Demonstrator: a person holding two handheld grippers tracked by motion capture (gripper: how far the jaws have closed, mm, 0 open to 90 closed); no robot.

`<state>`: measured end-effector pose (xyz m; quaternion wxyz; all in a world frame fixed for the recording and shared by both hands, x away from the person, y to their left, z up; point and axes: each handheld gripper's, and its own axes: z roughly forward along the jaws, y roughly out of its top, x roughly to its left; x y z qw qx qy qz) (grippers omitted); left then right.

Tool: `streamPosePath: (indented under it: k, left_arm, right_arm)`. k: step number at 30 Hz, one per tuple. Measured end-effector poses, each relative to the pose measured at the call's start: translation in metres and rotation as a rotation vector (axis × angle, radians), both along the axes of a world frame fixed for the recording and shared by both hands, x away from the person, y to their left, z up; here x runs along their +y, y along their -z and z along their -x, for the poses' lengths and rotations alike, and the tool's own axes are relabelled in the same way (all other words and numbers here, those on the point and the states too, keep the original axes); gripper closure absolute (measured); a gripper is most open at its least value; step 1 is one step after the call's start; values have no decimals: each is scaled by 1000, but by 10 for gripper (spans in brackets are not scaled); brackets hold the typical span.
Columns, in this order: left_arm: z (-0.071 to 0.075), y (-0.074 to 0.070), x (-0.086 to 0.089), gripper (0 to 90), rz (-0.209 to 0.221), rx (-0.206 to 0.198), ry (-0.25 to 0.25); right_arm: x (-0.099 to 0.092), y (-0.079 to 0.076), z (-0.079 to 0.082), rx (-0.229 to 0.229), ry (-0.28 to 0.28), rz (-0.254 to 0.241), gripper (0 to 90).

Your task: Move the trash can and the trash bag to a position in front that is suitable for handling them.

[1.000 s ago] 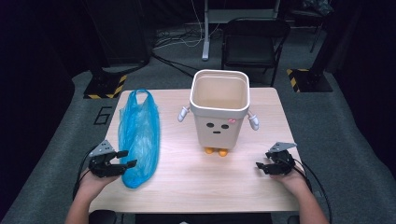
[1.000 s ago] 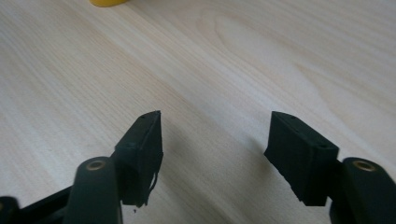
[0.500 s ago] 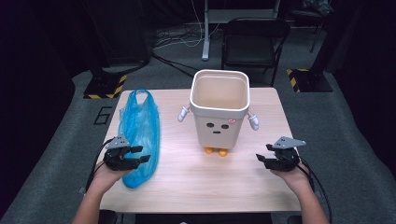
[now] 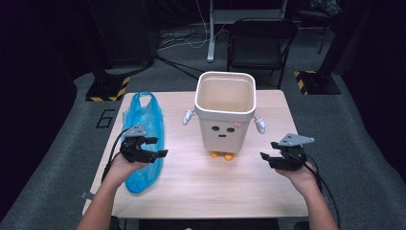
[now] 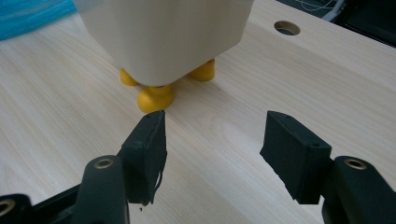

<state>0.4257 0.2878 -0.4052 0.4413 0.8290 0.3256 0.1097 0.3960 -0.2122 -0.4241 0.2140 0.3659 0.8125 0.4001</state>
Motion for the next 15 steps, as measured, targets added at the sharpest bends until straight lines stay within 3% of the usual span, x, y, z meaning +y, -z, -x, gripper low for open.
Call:
streamPosePath:
  k: [2, 8, 15]
  left_arm:
    - [-3, -2, -3, 254, 15, 5, 11]
    - [-13, -6, -14, 308, -5, -2, 0]
    - [-24, -10, -22, 378, -5, -32, 13]
  right_arm:
    - [0, -5, -1, 1, 6, -2, 379]
    - [0, -25, -8, -15, 38, -48, 341]
    - [7, -31, -15, -25, 41, -84, 355]
